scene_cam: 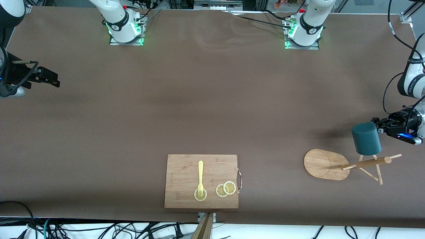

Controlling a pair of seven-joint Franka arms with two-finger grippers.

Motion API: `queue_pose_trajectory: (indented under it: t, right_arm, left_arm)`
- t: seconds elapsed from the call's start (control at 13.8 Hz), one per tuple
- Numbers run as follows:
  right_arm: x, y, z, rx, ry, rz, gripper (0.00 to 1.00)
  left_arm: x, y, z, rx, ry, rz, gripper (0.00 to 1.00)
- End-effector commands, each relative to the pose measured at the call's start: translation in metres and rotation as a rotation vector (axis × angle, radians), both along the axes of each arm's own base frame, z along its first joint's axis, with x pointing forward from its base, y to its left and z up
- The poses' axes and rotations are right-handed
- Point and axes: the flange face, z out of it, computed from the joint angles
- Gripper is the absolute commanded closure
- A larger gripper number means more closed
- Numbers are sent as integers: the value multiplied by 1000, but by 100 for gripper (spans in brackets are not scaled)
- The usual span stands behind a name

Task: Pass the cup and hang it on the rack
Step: 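Lower the mug handle onto a rack peg with the left gripper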

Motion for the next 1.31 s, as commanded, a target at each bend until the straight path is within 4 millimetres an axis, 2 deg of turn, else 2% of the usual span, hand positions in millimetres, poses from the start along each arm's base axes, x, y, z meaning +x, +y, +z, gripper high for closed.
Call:
queue_pose_trajectory:
  t: [0.0, 0.22, 0.29, 0.36, 0.44, 0.51, 0.58, 0.94, 1.09, 1.24]
  right_arm:
    - [2, 1, 5, 5, -7, -11, 0]
    - [2, 1, 5, 4, -9, -10, 0]
    - [2, 1, 5, 4, -9, -10, 0]
    - [2, 1, 5, 4, -9, -11, 0]
    - [2, 1, 5, 5, -9, -11, 0]
    - [2, 1, 5, 5, -9, -11, 0]
    - [2, 1, 5, 5, -9, -11, 0]
    - [2, 1, 5, 7, -9, -11, 0]
    - [2, 1, 5, 7, -9, -11, 0]
    - [2, 1, 5, 7, -9, -11, 0]
  left_arm:
    - [6, 5, 5, 4, -6, 8, 100]
    - [5, 9, 4, 6, -12, 14, 100]
    - [5, 10, 3, 5, -15, 17, 89]
    - [4, 9, 1, 8, -27, 17, 71]
    - [4, 10, 1, 23, -70, 19, 62]
    - [4, 10, 2, 40, -115, 21, 45]
    - [3, 13, 1, 54, -142, 25, 0]
    - [-6, 26, 2, 92, -173, 36, 0]
    - [-14, 39, 14, 132, -175, 29, 0]
    - [-24, 52, 36, 197, -182, 5, 0]
